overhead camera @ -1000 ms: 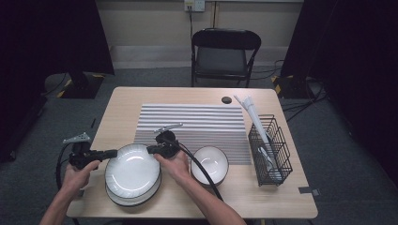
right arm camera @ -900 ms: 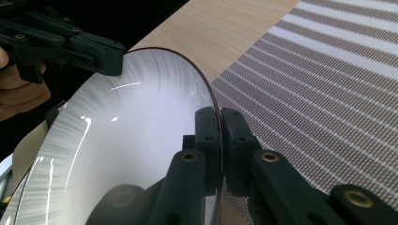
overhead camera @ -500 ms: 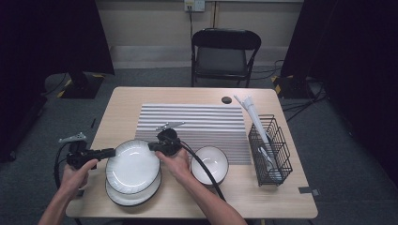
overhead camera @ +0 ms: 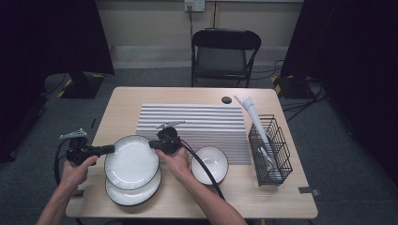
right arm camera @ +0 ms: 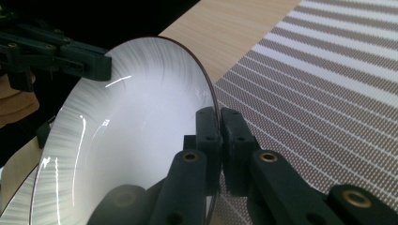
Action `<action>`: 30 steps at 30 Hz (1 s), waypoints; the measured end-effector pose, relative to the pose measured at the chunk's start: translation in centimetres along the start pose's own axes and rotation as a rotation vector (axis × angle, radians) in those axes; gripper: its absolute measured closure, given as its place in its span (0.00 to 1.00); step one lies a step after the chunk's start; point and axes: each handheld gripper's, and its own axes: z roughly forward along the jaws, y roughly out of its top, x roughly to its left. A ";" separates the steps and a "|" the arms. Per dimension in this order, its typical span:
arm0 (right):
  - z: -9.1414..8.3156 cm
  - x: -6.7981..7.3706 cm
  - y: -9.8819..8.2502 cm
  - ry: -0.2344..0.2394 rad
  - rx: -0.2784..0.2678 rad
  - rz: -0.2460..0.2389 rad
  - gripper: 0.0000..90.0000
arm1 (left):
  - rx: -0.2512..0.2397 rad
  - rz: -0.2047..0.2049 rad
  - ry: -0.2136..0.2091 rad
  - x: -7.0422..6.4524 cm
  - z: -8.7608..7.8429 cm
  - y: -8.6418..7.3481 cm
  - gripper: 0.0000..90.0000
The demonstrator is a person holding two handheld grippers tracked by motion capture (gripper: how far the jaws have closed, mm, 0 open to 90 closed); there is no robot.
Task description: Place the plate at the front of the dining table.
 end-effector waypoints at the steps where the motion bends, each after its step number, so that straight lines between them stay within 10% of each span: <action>1: 0.0 -0.2 -0.2 -0.002 -0.002 0.001 0.97 | -0.001 0.004 0.007 -0.1 0.1 0.0 0.96; 19: 1.3 -0.4 -0.8 0.060 0.067 0.049 0.83 | 0.000 0.015 0.006 -0.3 0.3 0.0 0.96; 30: 0.7 -1.0 -0.9 0.071 0.018 0.082 0.95 | -0.020 -0.033 -0.046 0.2 0.1 -0.5 0.89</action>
